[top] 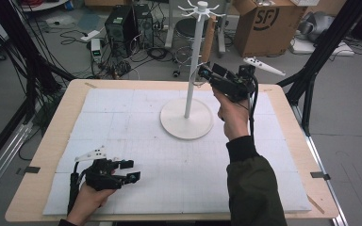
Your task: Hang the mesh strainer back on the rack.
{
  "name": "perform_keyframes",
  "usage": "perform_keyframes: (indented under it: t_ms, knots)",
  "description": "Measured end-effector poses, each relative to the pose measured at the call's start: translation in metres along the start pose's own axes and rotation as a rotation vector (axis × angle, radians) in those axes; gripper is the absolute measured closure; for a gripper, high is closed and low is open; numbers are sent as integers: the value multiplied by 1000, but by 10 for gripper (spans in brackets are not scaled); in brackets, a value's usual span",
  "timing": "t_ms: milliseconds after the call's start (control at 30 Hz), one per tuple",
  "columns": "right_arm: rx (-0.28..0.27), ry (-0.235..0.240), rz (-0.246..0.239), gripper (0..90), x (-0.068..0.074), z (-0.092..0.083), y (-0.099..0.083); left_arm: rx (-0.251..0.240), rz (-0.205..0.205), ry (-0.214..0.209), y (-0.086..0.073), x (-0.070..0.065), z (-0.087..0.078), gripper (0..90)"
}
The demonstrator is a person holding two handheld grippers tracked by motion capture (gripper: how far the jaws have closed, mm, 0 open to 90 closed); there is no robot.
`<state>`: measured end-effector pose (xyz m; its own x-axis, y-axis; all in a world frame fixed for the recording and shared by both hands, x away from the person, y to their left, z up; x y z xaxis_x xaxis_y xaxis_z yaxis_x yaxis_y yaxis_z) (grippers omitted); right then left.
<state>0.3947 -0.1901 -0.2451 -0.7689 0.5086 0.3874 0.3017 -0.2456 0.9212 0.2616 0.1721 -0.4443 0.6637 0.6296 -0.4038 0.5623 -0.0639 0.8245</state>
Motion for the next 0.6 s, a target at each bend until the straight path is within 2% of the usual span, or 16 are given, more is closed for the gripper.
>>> perform_keyframes:
  t_ms: [133,233,433,600]
  knots:
    - [6,10,2,254,2,-7,-6,-31,2,-29,1,-3,0,275]
    - [21,2,12,238,1,-13,-12,-30,4,-22,1,-4,0,273]
    - [19,5,38,237,-2,-26,-22,-26,14,-22,1,-6,2,273]
    - [60,17,43,234,-5,-32,-34,-33,14,-9,2,-4,2,273]
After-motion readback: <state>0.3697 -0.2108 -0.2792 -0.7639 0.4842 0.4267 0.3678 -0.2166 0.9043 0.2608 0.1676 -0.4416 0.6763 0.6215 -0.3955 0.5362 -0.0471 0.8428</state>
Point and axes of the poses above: each handheld gripper's, and its own axes: z roughly forward along the jaws, y roughly out of its top, x roughly to its left, the point moved 2 cm from there along z, roughly forward along the jaws, and after that the axes turned 11 degrees about y, right-handed, at the moved point
